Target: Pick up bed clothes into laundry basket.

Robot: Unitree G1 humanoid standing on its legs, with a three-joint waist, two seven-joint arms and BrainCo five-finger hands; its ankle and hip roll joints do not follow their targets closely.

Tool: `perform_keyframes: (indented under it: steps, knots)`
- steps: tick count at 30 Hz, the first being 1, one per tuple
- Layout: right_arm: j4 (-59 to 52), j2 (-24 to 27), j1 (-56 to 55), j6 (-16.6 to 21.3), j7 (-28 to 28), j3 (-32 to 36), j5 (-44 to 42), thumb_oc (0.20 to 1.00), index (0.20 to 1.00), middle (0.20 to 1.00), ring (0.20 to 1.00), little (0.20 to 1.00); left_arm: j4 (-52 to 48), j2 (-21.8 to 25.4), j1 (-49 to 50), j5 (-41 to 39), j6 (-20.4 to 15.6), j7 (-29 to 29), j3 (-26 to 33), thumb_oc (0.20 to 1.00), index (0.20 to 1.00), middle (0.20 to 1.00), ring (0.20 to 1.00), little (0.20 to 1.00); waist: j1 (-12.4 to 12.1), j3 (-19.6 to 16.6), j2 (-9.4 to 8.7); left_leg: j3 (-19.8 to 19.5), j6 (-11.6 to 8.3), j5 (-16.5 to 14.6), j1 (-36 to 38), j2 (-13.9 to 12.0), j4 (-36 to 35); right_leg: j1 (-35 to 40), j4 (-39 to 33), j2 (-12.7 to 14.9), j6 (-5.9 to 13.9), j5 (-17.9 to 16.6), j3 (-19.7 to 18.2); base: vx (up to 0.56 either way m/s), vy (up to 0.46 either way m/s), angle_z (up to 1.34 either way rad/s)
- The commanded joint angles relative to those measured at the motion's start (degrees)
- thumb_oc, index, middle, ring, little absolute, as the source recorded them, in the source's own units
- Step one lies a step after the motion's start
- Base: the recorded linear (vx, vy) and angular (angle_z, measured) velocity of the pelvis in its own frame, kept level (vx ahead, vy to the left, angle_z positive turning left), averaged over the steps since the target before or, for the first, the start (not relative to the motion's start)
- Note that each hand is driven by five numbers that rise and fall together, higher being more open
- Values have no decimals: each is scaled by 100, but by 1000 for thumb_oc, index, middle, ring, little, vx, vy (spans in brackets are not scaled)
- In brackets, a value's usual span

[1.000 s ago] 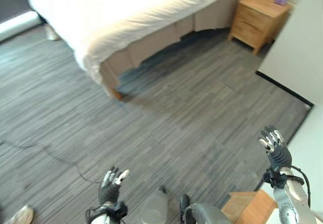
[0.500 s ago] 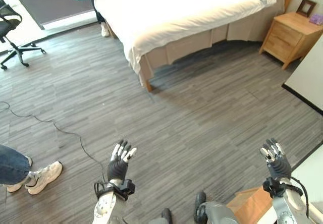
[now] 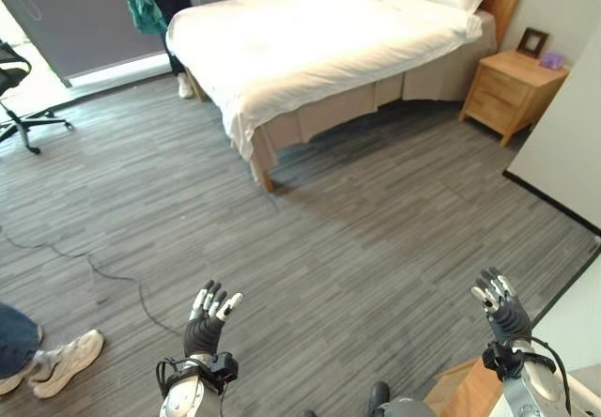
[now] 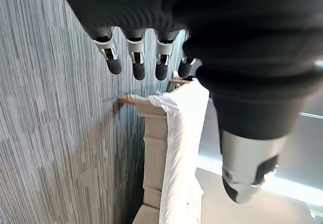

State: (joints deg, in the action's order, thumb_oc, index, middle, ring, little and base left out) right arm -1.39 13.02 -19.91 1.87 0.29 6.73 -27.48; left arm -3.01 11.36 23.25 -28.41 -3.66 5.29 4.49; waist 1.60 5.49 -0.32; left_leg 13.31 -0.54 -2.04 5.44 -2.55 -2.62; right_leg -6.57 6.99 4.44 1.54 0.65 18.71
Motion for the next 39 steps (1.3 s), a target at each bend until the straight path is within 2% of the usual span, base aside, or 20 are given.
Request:
perform_keyframes:
  steps: [1, 39]
  knots:
    - [-289, 100, 260, 252, 33, 30, 66, 1000, 1000, 1000, 1000, 1000, -294, 107, -202, 119, -269, -9, 171, 1000, 1000, 1000, 1000, 1000, 44, 103, -81, -585, -176, -17, -14, -167, -200, 817, -651, 304, 509, 131, -169, 22, 0, 3]
    - [-216, 155, 246, 267, 43, -40, 290, 1000, 1000, 1000, 1000, 1000, -179, 221, -337, 233, -299, -16, 12, 1000, 1000, 1000, 1000, 1000, 164, 28, -114, -506, -162, -134, 180, -144, -231, 1085, -990, 225, 528, 108, -408, 5, 0, 0]
